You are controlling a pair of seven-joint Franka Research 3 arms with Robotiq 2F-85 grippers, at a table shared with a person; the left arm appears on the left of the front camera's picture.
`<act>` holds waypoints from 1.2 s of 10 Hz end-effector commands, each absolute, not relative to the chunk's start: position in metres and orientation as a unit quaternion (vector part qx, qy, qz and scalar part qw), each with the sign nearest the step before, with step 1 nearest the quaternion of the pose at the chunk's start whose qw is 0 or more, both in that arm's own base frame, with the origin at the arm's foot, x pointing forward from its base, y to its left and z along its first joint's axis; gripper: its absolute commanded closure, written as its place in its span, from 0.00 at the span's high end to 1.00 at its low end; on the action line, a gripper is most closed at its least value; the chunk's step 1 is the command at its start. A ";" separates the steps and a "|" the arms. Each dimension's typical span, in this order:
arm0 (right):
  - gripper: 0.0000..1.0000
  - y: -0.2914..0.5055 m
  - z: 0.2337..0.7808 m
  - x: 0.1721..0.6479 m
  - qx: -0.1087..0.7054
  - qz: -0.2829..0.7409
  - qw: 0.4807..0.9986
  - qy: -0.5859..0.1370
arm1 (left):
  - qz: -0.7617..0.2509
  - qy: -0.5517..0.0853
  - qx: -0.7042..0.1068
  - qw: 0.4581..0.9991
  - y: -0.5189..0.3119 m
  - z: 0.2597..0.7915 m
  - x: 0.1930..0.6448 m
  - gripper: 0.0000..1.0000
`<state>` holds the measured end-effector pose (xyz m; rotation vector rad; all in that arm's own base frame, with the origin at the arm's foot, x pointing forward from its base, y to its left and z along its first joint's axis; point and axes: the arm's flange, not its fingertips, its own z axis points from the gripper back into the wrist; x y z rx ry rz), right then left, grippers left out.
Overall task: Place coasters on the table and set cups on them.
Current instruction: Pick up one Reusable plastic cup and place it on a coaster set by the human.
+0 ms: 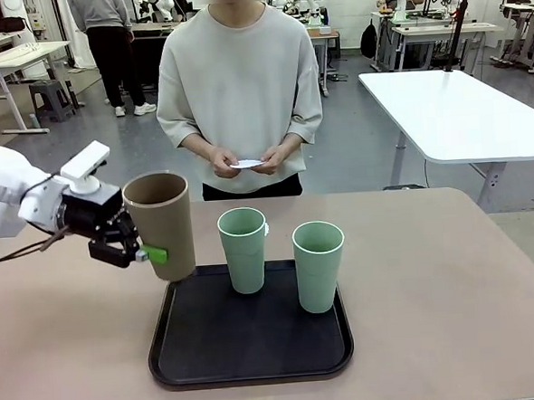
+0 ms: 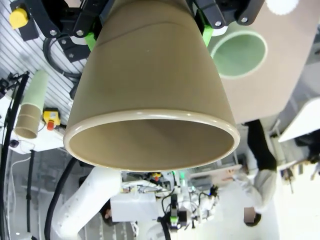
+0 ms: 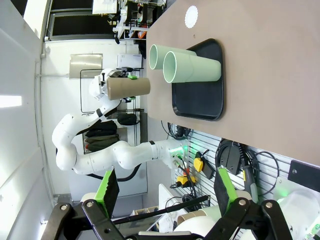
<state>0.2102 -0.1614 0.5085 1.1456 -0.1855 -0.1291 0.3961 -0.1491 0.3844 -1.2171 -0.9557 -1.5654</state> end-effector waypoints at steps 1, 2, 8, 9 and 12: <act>1.00 -0.161 0.510 0.212 0.551 -0.060 0.828 -0.091 | -0.614 -0.398 -0.507 0.456 -0.160 0.412 0.398 0.65; 1.00 -0.161 0.510 0.212 0.551 -0.060 0.828 -0.091 | -0.609 -0.403 -0.511 0.453 -0.160 0.425 0.400 0.65; 1.00 -0.161 0.510 0.212 0.551 -0.060 0.828 -0.091 | -0.619 -0.400 -0.504 0.451 -0.157 0.426 0.400 0.65; 1.00 -0.161 0.510 0.212 0.551 -0.060 0.828 -0.091 | -0.619 -0.400 -0.504 0.451 -0.157 0.426 0.400 0.65; 1.00 -0.161 0.510 0.212 0.551 -0.060 0.828 -0.091 | -0.619 -0.400 -0.504 0.451 -0.157 0.426 0.400 0.65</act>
